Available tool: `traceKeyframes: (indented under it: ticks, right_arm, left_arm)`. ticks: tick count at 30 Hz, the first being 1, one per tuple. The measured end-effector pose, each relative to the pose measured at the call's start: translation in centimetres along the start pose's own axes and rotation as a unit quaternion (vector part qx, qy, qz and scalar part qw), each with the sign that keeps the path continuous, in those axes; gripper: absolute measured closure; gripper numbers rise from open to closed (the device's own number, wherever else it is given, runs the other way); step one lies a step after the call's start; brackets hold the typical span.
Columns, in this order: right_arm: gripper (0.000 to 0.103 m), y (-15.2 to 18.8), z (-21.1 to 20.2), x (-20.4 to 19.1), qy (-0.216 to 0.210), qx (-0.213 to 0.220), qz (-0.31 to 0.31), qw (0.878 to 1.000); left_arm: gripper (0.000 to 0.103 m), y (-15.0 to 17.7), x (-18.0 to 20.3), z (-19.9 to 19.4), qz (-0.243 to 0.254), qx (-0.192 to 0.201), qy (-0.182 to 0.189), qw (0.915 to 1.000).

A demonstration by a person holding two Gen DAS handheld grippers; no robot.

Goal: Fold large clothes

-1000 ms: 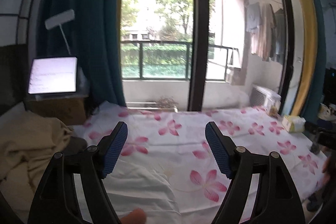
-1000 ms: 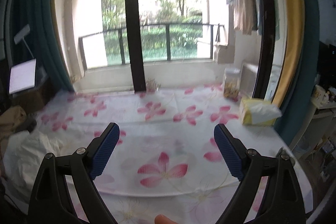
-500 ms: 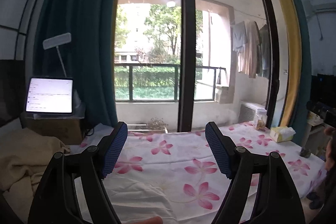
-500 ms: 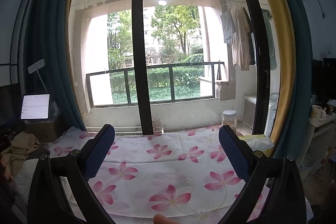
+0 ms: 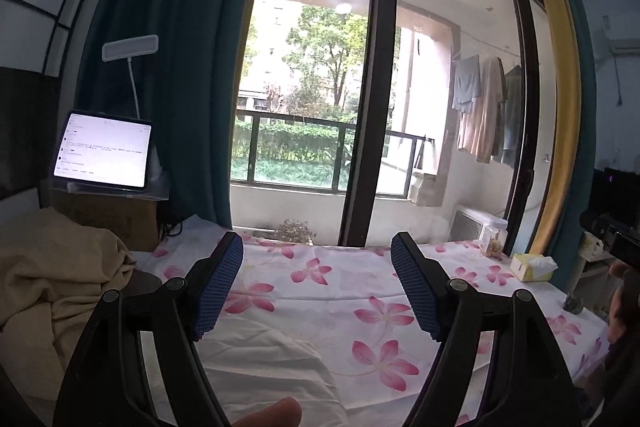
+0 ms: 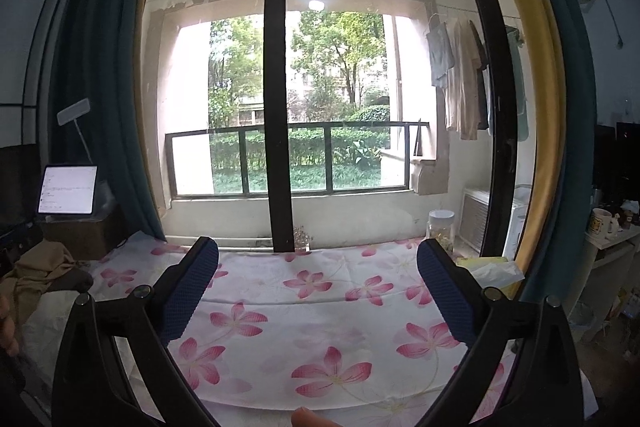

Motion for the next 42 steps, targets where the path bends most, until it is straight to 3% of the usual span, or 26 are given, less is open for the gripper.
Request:
traceKeyframes:
  ticks: [16, 28, 42]
  right_arm:
    - [0.004, 1.3, 1.7, -0.3, -0.002, -0.04, 0.006, 0.999]
    - [0.004, 1.4, 1.9, -0.3, -0.001, -0.044, 0.005, 0.999]
    - [0.004, 1.6, 2.1, 0.1, 0.0, -0.048, 0.009, 0.999]
  left_arm:
    - [0.024, 1.6, -0.9, 1.2, -0.024, -0.021, 0.015, 0.9994]
    - [0.023, 2.0, -1.2, 1.5, -0.037, -0.025, 0.033, 0.9985]
    - [0.023, 2.0, -1.0, 1.5, -0.03, -0.026, 0.024, 0.9989]
Point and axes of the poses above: each gripper's, at about its wrist camera, not at the fingertips, and z roughly the way its jaws point, x to its right, y to its underside, the point moved 2 cm from there along z, roughly the way its jaws point, and after that the axes turned 8 degrees about y, right-handed, at the moved point
